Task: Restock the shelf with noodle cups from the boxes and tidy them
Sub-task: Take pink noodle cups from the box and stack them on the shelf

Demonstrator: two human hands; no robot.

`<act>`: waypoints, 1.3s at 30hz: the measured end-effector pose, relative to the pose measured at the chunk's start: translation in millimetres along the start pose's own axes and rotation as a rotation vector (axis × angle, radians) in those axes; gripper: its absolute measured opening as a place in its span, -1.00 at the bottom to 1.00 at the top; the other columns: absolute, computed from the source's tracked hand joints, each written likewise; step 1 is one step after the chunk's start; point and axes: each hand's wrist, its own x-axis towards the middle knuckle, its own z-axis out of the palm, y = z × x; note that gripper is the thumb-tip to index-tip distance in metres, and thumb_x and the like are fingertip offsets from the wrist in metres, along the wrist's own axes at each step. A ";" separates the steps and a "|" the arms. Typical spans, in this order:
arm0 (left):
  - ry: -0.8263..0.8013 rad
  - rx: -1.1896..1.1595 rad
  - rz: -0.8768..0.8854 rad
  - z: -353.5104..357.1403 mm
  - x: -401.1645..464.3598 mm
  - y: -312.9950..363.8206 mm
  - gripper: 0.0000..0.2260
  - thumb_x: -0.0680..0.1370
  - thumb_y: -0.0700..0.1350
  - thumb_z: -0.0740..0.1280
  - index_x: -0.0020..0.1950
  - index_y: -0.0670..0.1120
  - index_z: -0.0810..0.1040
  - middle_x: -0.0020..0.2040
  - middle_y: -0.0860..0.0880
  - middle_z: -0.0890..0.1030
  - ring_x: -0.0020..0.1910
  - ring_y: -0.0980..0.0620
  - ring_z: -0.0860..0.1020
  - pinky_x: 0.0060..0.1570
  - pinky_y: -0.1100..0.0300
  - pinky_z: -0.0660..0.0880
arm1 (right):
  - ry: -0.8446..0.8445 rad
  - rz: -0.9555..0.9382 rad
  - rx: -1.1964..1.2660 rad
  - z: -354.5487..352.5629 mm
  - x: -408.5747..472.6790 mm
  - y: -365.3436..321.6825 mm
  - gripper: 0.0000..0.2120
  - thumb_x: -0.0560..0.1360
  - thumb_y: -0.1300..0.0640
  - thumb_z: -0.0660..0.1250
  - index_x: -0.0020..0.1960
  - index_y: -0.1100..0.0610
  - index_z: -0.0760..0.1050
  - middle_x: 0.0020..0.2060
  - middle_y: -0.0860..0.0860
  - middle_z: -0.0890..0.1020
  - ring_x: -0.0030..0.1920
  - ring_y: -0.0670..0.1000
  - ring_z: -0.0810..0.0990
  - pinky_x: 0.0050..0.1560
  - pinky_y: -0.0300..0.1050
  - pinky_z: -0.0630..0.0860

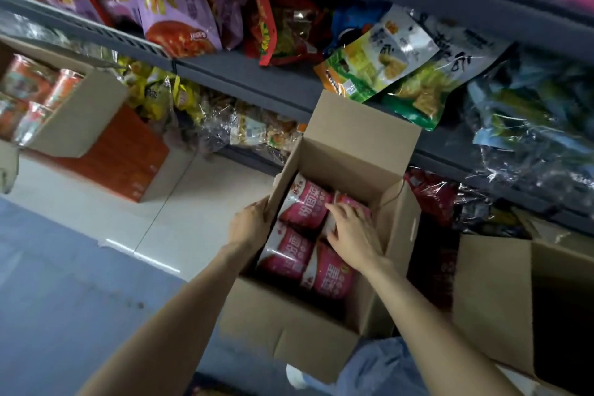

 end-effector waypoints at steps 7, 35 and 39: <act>0.159 -0.019 0.092 29.4 -4.4 -12.5 -0.65 0.63 -0.07 0.08 0.37 -0.13 0.40 0.13 -0.16 0.55 0.01 -0.21 0.52 -0.08 0.00 0.45 | -0.248 0.209 -0.215 54.0 59.1 33.1 -0.04 0.47 0.06 0.37 0.54 0.02 -0.29 0.45 0.26 0.13 0.45 0.29 0.12 0.46 0.17 0.07; -0.065 0.101 -0.110 6.5 -4.6 7.9 -0.61 0.59 0.03 0.15 0.39 -0.07 0.33 0.28 -0.19 0.45 0.22 -0.25 0.42 0.13 -0.05 0.36 | 0.300 0.126 0.629 -95.4 -53.3 6.3 0.22 0.08 -0.10 0.65 0.50 -0.14 -0.07 0.39 -0.06 0.32 0.33 -0.11 0.33 0.24 -0.21 0.31; 0.038 -0.152 0.109 -66.4 -9.0 71.0 -0.53 0.50 0.15 0.28 0.36 -0.01 0.43 0.31 -0.11 0.46 0.28 -0.14 0.42 0.23 0.01 0.36 | 0.424 0.018 0.937 -165.7 -84.3 -10.4 0.20 0.02 -0.15 0.62 0.46 -0.26 -0.05 0.25 -0.36 0.37 0.28 -0.27 0.41 0.32 -0.17 0.38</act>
